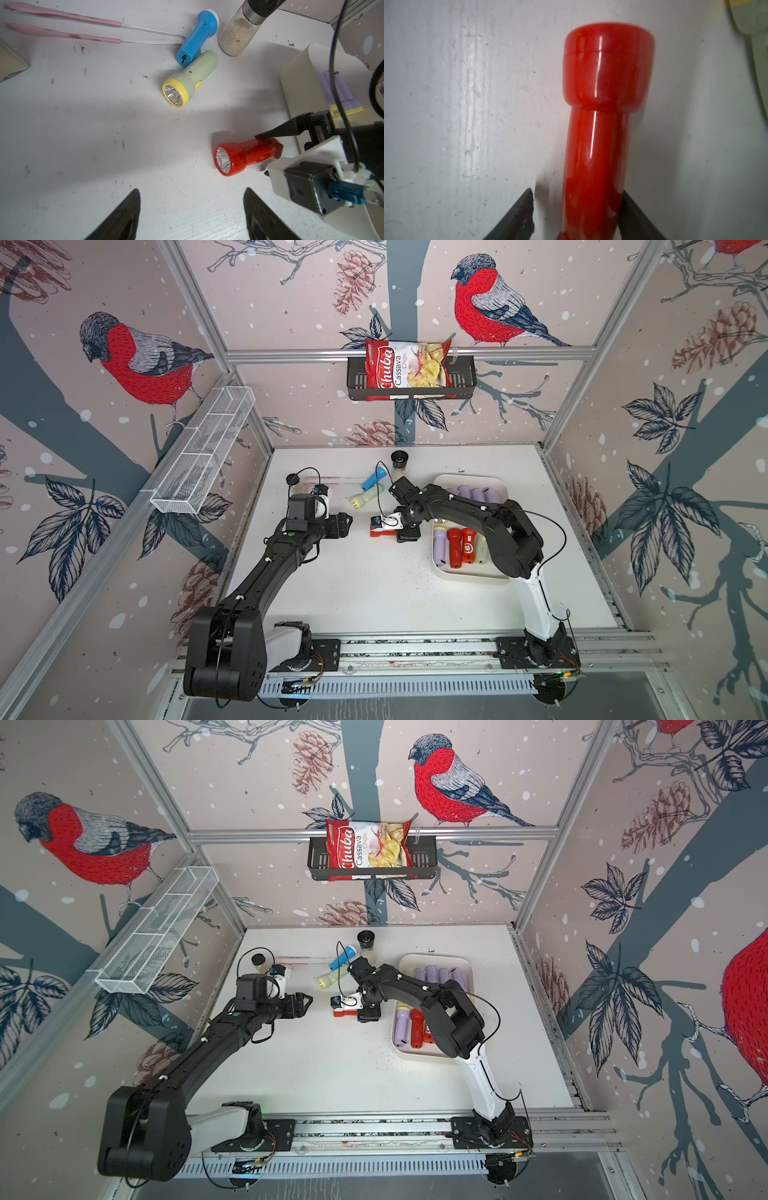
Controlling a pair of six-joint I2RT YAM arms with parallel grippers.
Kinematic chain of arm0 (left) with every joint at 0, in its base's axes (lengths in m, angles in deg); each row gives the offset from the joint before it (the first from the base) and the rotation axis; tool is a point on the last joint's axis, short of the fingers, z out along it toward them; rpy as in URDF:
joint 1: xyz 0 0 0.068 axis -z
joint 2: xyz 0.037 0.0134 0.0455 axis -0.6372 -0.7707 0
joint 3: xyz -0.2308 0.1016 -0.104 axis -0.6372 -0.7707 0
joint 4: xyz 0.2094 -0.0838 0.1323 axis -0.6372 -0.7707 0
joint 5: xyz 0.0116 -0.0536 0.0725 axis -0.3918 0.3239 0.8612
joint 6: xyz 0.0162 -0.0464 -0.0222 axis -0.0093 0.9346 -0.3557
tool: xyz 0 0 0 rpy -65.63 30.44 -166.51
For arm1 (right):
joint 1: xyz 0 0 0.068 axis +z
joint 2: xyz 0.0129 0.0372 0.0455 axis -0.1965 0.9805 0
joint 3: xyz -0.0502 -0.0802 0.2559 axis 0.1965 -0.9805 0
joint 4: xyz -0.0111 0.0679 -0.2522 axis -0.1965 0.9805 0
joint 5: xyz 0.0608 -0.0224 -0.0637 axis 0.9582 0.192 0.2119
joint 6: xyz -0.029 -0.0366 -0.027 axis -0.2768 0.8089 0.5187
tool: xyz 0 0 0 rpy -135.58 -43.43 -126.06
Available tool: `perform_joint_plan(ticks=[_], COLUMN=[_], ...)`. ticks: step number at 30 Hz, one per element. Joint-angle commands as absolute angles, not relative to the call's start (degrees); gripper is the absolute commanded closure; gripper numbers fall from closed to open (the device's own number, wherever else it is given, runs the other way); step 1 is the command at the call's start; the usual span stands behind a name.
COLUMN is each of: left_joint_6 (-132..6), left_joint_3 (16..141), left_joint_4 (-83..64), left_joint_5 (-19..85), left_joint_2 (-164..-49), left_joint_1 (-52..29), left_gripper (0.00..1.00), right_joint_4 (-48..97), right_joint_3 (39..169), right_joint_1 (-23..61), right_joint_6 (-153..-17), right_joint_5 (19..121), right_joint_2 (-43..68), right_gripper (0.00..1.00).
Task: Put the flashlights into the storage boxes
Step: Pick up the flashlight from the center of the board.
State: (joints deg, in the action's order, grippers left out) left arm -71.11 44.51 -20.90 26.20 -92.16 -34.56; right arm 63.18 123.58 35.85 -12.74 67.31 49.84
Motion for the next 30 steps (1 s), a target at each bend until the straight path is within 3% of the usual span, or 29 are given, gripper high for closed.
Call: perform_joint_plan(ticks=[1, 6, 14, 22, 30], left_joint_6=[-71.25, -70.81, -72.56, -68.56, -63.84], left_joint_3=[44.39, 44.18, 44.88, 44.62, 43.92], left_joint_4=[-20.32, -20.41, -21.11, -16.01, -7.81], left_joint_5=[25.7, 26.02, 24.53, 20.62, 23.48], left_joint_2=[-91.35, -90.15, -89.75, -89.73, -90.86], left_joint_1=[-34.72, -34.75, -34.7, -33.43, -23.34], left_gripper=[0.23, 0.23, 0.24, 0.26, 0.26], right_joint_4=[63.23, 63.35, 64.96, 53.66, 37.2], right_joint_3=[124.85, 127.3, 128.45, 114.93, 93.04], right_joint_1=[36.3, 37.05, 37.26, 35.17, 29.76], right_joint_6=[-14.44, -17.02, -20.56, -33.05, -62.91], right_joint_5=[67.61, 67.11, 64.62, 71.28, 72.08], right_joint_2=[50.65, 52.86, 50.54, 32.67, 11.01], right_gripper=[0.37, 0.4, 0.67, 0.72, 0.72])
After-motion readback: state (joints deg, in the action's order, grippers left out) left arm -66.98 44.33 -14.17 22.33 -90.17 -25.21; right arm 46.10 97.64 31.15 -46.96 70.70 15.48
